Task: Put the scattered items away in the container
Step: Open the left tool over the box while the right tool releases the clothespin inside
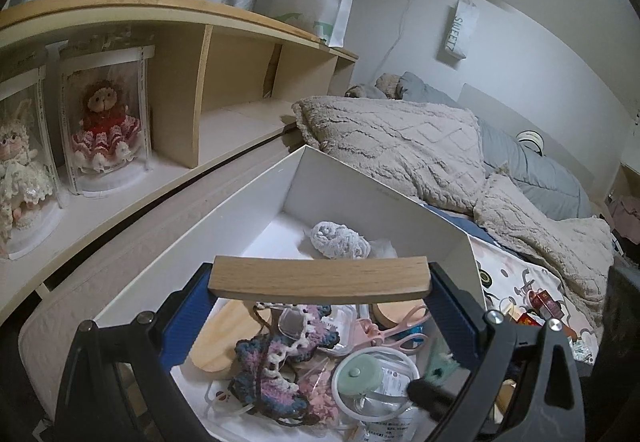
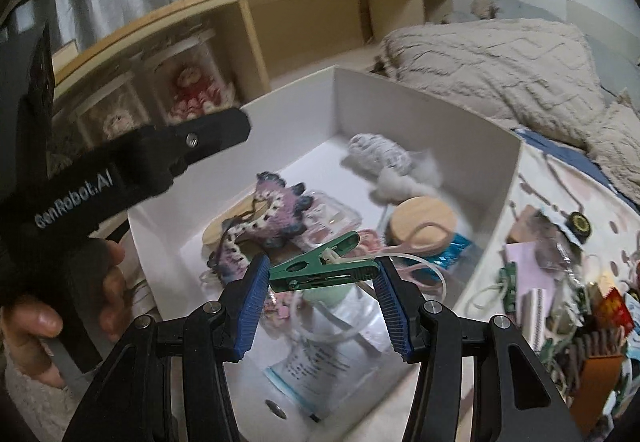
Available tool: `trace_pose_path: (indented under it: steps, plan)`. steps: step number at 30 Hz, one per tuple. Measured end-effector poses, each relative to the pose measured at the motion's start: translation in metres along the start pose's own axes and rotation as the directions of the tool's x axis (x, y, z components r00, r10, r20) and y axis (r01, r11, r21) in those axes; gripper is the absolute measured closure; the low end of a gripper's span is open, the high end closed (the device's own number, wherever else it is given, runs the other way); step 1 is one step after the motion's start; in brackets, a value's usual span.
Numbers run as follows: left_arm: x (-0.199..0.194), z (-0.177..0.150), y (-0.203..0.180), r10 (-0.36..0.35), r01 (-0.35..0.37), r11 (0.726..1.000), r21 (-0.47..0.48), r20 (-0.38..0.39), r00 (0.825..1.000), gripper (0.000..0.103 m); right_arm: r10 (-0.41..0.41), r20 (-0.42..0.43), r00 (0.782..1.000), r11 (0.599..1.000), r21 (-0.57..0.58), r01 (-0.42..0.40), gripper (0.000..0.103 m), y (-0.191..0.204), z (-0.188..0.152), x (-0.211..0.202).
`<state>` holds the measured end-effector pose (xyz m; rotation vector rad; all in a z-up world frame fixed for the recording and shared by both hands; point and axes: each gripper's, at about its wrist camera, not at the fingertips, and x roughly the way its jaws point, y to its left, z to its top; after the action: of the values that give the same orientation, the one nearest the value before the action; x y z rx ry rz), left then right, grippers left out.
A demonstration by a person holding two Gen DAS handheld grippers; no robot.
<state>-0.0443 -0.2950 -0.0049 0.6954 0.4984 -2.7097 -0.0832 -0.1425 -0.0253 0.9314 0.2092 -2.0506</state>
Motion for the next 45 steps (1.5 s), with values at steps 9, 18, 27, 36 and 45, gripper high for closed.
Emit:
trace_pose_path:
  steps: [9,18,27,36,45]
  plan:
    - [0.009,-0.002,0.0,0.032,-0.03,0.998,0.06,-0.029,0.999,0.003,0.057,-0.041,0.998,0.997,-0.052,-0.059,0.024,0.007,-0.004,0.02]
    - [0.012,-0.009,-0.008,0.035,-0.022,0.988,0.15,-0.086,0.996,0.003,0.031,-0.009,0.999,0.997,-0.065,-0.032,0.008,0.001,-0.01,0.003]
    - [0.015,-0.022,-0.03,0.042,0.004,0.956,0.293,-0.151,0.988,0.003,0.012,0.031,0.999,0.999,-0.053,-0.011,0.008,-0.008,-0.021,-0.028]
    - [0.016,-0.029,-0.033,0.052,0.024,0.938,0.346,-0.207,0.977,0.003,-0.019,0.027,0.999,0.999,-0.041,0.02,0.008,-0.012,-0.03,-0.045]
    - [0.017,-0.029,-0.032,0.087,-0.014,0.932,0.361,-0.188,0.978,0.0,-0.032,0.023,0.999,0.996,-0.081,0.033,0.008,-0.003,-0.046,-0.06]
